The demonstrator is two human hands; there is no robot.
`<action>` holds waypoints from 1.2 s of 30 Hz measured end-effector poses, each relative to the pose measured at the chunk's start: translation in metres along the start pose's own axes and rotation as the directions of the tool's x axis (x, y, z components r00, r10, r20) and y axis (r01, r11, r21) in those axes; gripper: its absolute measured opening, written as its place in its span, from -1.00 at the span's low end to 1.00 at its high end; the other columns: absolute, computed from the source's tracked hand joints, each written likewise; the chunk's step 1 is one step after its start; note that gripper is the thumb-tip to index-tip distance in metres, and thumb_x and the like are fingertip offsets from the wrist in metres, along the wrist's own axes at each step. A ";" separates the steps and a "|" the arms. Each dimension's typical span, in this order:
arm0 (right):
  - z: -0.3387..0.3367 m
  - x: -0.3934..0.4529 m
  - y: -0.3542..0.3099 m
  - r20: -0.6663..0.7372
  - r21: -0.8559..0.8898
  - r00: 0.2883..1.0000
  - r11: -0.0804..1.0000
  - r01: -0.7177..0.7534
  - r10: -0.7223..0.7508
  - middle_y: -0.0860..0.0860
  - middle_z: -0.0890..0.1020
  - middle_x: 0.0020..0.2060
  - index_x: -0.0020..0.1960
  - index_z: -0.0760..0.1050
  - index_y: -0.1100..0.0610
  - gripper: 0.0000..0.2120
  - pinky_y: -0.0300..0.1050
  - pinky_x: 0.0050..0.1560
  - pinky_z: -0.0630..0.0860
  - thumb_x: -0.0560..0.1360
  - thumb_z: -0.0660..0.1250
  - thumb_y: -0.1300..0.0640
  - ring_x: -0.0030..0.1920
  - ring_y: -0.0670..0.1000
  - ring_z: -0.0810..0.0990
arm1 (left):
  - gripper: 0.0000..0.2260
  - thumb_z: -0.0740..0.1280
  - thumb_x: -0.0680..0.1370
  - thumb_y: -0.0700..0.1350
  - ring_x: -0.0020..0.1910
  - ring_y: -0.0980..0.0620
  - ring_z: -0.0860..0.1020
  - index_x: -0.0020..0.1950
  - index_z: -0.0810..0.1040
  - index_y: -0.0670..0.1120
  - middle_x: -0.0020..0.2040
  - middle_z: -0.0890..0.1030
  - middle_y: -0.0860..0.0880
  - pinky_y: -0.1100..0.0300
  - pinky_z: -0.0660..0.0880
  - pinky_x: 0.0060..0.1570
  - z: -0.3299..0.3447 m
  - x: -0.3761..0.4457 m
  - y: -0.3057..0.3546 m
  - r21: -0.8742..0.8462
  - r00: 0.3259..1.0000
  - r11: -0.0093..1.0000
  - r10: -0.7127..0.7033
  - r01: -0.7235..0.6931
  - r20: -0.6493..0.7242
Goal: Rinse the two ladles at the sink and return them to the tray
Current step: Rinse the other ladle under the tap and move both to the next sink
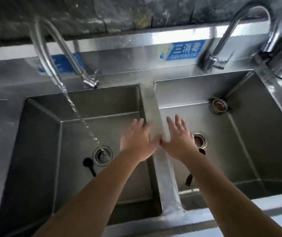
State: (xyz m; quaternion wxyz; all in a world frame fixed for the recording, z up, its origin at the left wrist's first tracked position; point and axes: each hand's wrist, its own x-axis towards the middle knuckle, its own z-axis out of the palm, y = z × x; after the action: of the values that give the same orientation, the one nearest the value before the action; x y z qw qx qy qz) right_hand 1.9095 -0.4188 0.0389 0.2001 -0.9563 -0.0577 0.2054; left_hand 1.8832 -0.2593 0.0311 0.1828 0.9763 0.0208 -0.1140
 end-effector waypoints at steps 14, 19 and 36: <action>0.228 0.025 -0.168 0.402 0.160 0.915 0.981 -0.106 0.033 0.10 0.63 0.13 0.27 0.48 0.01 -0.69 -0.07 -0.02 0.58 0.54 0.22 0.09 0.02 0.08 0.62 | -0.70 0.23 0.52 0.01 0.13 -0.10 0.54 0.24 0.43 0.01 0.15 0.56 -0.04 0.02 0.52 0.02 0.063 -0.052 -0.270 -0.146 0.952 0.955 -0.226 0.258 0.205; 0.318 0.023 -0.163 0.533 0.014 0.833 0.983 -0.183 0.147 0.17 0.59 0.17 0.25 0.47 0.16 -0.68 0.00 0.17 0.51 0.56 0.27 0.04 0.19 0.19 0.57 | -0.57 0.32 0.50 -0.01 0.27 -0.19 0.47 0.35 0.39 -0.05 0.32 0.47 -0.14 -0.06 0.46 0.20 0.120 -0.041 -0.346 -0.136 0.928 0.938 -0.278 0.318 0.248; 0.313 0.004 -0.135 0.412 0.018 0.910 0.998 -0.068 0.054 -0.01 0.62 -0.15 -0.10 0.49 0.02 -0.86 -0.12 -0.17 0.45 0.36 0.30 0.03 -0.10 0.06 0.59 | -0.58 0.50 0.36 -0.24 0.06 -0.09 0.58 0.21 0.59 -0.08 0.05 0.63 -0.11 0.33 0.34 -0.06 0.121 -0.050 -0.340 -0.509 0.973 0.837 -0.108 0.200 0.206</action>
State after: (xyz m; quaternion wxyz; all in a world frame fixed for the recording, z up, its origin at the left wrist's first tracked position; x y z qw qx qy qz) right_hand 1.7792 -0.1825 -0.1689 0.1923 -0.8897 -0.0652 0.4089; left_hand 1.7804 0.0137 -0.1872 0.4343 0.8707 0.1143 -0.2005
